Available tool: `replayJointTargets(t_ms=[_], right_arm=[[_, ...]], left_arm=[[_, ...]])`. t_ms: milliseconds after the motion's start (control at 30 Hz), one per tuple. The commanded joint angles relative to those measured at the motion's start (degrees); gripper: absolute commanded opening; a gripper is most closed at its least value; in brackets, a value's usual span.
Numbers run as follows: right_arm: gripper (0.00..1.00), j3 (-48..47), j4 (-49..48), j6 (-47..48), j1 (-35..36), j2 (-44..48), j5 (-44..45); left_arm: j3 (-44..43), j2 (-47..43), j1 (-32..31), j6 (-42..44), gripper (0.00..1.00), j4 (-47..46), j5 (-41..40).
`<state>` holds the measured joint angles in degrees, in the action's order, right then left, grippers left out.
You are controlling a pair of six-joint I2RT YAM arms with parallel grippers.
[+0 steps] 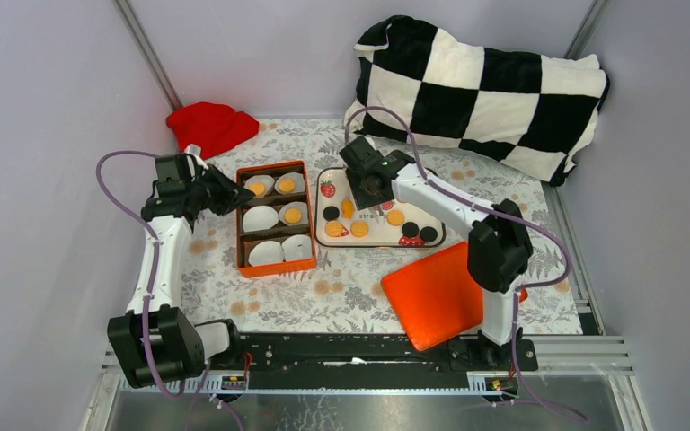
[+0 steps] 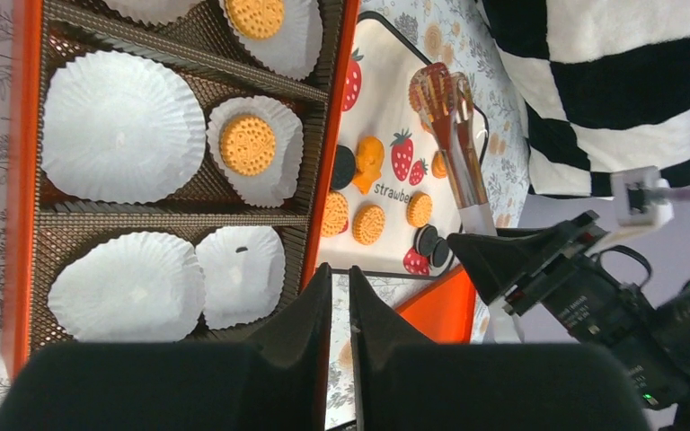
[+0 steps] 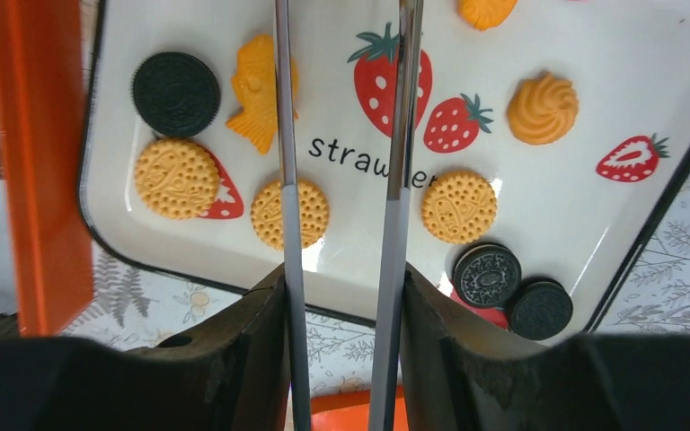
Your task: Pack the cookies
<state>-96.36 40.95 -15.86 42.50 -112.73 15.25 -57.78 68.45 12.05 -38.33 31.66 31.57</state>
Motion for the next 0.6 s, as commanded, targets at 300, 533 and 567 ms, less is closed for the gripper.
replayJointTargets(t_ms=[300, 533, 567], right_arm=[[0.0, -9.6, 3.2, 2.7, 7.1, 4.0, -4.6], [0.0, -23.0, 6.2, 4.1, 18.0, -5.5, -8.0], [0.0, -24.5, 6.5, 3.7, 18.7, -6.8, -8.9]], left_arm=[[-3.1, -0.4, 0.7, -1.6, 0.14, -0.1, 0.5], [-9.0, 4.0, 8.8, -4.9, 0.14, 1.2, -0.9], [-8.9, 4.8, 10.0, -5.3, 0.14, 0.6, 0.5]])
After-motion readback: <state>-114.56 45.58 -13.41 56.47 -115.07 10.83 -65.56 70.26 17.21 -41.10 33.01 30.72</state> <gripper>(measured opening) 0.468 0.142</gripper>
